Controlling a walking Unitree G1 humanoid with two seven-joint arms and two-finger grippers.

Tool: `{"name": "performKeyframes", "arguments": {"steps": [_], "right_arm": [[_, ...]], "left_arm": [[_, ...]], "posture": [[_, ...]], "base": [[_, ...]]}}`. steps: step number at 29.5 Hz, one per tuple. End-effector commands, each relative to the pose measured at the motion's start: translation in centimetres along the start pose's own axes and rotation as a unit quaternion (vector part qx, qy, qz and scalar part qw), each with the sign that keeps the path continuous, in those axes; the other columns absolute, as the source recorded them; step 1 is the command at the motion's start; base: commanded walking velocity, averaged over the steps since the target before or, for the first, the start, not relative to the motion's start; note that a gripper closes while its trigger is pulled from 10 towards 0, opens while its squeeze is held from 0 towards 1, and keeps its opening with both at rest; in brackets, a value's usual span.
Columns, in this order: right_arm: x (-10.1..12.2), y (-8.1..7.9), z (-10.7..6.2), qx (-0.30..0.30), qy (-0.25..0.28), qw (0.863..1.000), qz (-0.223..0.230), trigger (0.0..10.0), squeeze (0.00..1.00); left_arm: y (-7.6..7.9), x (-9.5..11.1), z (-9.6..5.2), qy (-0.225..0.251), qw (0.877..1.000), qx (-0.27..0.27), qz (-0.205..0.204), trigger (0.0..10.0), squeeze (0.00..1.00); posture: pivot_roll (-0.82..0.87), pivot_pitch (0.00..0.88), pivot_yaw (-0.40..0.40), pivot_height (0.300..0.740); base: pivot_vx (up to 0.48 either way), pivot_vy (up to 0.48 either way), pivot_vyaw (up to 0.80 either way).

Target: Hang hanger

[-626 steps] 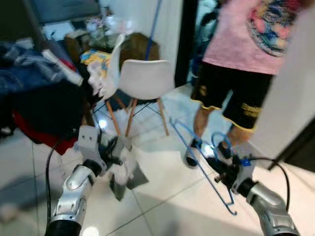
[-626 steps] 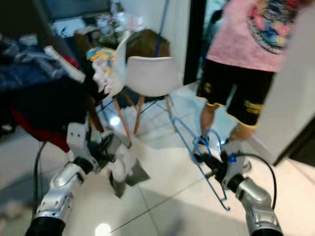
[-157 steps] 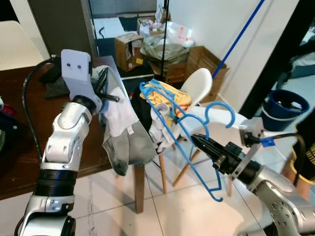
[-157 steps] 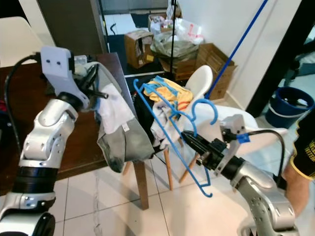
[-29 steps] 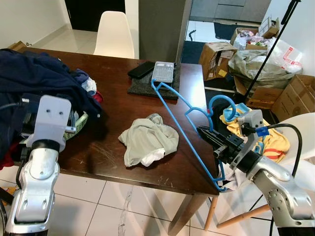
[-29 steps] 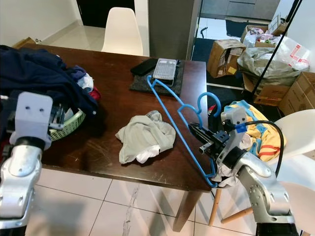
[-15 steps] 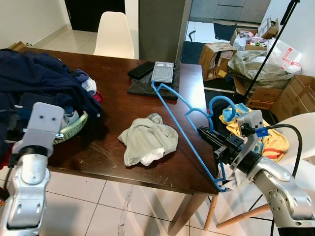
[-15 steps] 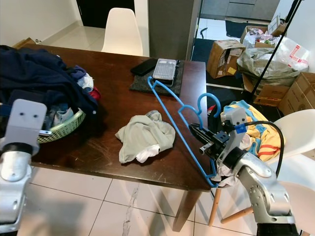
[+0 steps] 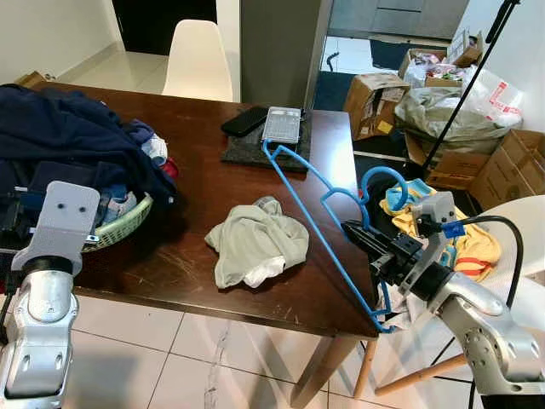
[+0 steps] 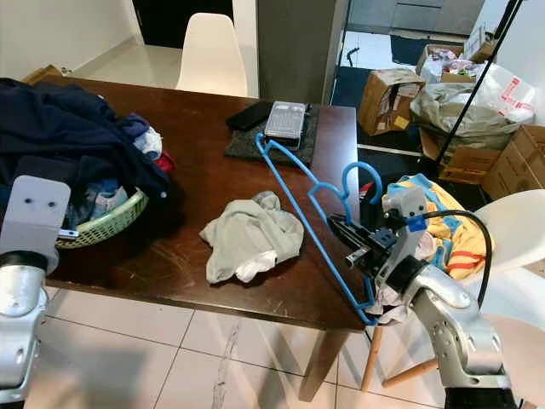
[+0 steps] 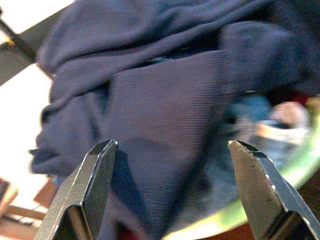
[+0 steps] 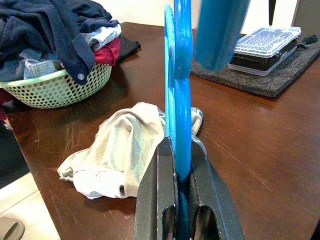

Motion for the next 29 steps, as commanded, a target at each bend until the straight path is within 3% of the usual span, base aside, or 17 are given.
{"name": "performKeyframes", "arguments": {"steps": [1,7,8,9,13,14,15,16,17,18,19,23,28,29], "right_arm": [[-0.1,-0.1,-0.2,0.004,-0.003,1.0,-0.009,10.0,0.0],[-0.2,-0.1,-0.3,0.003,-0.005,1.0,-0.009,10.0,0.0],[-0.2,0.0,-0.3,0.002,-0.005,1.0,-0.01,10.0,0.0],[-0.2,0.0,-0.3,0.002,-0.005,1.0,-0.009,10.0,0.0],[-0.2,0.1,-0.3,0.0,-0.005,1.0,-0.009,10.0,0.0],[-0.2,0.1,-0.3,0.0,-0.004,1.0,-0.009,10.0,0.0],[-0.2,0.1,-0.3,0.0,-0.004,1.0,-0.009,10.0,0.0],[-0.2,0.1,-0.3,-0.001,-0.005,1.0,-0.009,10.0,0.0],[-0.2,0.2,-0.3,-0.001,-0.006,1.0,-0.009,10.0,0.0],[-0.3,0.2,-0.4,-0.002,-0.006,1.0,-0.009,10.0,0.0],[-0.3,0.2,-0.4,-0.002,-0.007,1.0,-0.009,10.0,0.0],[-0.3,0.2,-0.4,-0.002,-0.007,1.0,-0.009,10.0,0.0],[-0.4,0.2,-0.4,-0.003,-0.01,1.0,-0.008,10.0,0.0],[-0.4,0.2,-0.4,-0.004,-0.009,1.0,-0.008,10.0,0.0]], "left_arm": [[0.4,-0.4,-0.2,-0.009,1.0,-0.009,-0.001,10.0,0.0],[-0.5,-0.9,-0.3,-0.019,1.0,0.007,0.014,10.0,0.0],[-0.8,-1.0,-0.3,-0.022,1.0,0.011,0.015,7.1,0.0],[-1.1,-1.1,-0.3,-0.024,0.999,0.016,0.018,0.0,0.0],[-1.5,-1.2,-0.4,-0.029,0.999,0.023,0.023,0.0,0.0],[-1.7,-1.3,-0.4,-0.031,0.999,0.025,0.024,2.2,0.0],[-1.7,-1.3,-0.4,-0.031,0.999,0.025,0.024,2.2,0.0],[-1.9,-1.4,-0.5,-0.034,0.999,0.029,0.025,4.8,0.0],[-2.1,-1.5,-0.5,-0.036,0.998,0.033,0.026,6.0,0.0],[-2.4,-1.5,-0.6,-0.037,0.998,0.037,0.028,8.9,0.0],[-2.5,-1.6,-0.6,-0.038,0.998,0.04,0.028,9.8,0.0],[-2.8,-1.5,-0.5,-0.037,0.998,0.045,0.029,10.0,0.0],[-4.5,-1.2,0.0,-0.031,0.996,0.074,0.047,10.0,0.0],[-4.6,-1.3,0.1,-0.033,0.995,0.076,0.048,10.0,0.39]], "posture": [[0.1,0.117,-0.044,0.74],[0.1,0.117,-0.044,0.74],[0.11,0.116,-0.044,0.74],[0.11,0.115,-0.043,0.74],[0.11,0.117,-0.042,0.74],[0.11,0.119,-0.042,0.74],[0.11,0.119,-0.042,0.74],[0.11,0.119,-0.042,0.74],[0.11,0.122,-0.043,0.74],[0.11,0.123,-0.043,0.74],[0.11,0.123,-0.043,0.74],[0.11,0.124,-0.044,0.74],[0.11,0.123,-0.046,0.74],[0.11,0.123,-0.046,0.74]], "base": [[0.0,0.0,0.0],[0.0,0.0,0.0],[0.0,0.0,0.0],[0.0,0.0,0.0],[0.0,0.0,0.0],[0.0,0.0,0.0],[0.0,0.0,0.0],[0.0,0.0,0.0],[0.0,0.0,0.0],[0.0,0.0,0.0],[0.0,0.0,0.0],[0.0,0.0,0.0],[0.0,0.0,0.0],[0.0,0.0,0.0]]}}
Point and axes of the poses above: a point about 5 cm out from each wrist's last joint towards the gripper, its own z axis pointing out of the wrist towards the gripper, its own x axis along the axis of the wrist's last joint, y = z × x, the point moved 4 cm from there along z, pointing out of the wrist towards the gripper, and after that the axes turned 4 degrees about z, right-handed, at the moved point
